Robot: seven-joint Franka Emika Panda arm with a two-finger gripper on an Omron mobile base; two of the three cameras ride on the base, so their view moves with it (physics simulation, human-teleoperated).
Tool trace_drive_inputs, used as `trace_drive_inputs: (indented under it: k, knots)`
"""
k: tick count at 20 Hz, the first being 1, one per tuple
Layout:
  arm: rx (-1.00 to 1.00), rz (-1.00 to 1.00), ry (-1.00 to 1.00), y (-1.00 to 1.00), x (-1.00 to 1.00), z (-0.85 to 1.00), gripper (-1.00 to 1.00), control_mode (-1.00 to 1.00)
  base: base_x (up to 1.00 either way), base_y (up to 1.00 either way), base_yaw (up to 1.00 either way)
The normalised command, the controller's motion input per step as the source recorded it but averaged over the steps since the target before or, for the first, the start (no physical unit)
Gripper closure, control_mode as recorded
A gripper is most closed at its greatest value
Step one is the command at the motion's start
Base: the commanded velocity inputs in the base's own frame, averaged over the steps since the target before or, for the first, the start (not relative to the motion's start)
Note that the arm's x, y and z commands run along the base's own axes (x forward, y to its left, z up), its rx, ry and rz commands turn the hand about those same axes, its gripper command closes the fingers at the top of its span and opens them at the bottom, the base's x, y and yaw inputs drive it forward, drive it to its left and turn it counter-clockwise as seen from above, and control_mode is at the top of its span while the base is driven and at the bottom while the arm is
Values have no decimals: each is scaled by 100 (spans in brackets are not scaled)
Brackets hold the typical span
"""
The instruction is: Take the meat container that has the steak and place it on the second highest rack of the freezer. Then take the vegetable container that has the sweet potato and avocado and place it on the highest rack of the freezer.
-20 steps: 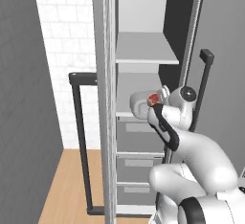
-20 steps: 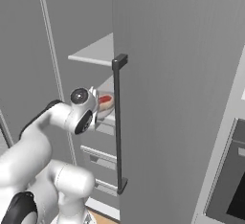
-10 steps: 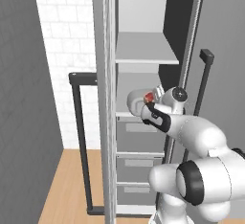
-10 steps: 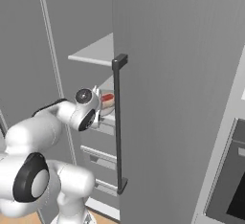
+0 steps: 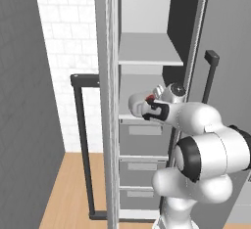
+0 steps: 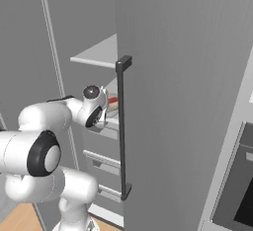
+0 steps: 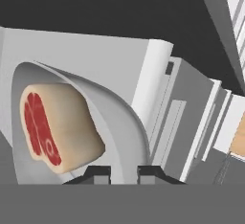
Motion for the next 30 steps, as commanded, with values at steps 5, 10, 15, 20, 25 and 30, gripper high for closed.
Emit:
trace_drive_inputs:
  k: [5, 10, 15, 20, 25, 30]
  knots:
    - [0, 0, 0, 0, 19, -2, 100, -100, 0, 0, 0]
    - [0, 0, 4, -1, 19, -2, 100, -100, 0, 0, 0]
    - [0, 0, 3, -7, 27, -9, 100, -100, 0, 0, 0]
    - [-1, 0, 0, -13, 29, -10, 100, -100, 0, 0, 0]
    - [0, -1, 0, -1, 20, -12, 100, -100, 0, 0, 0]
    - [0, -4, 0, 0, 13, -7, 100, -100, 0, 0, 0]
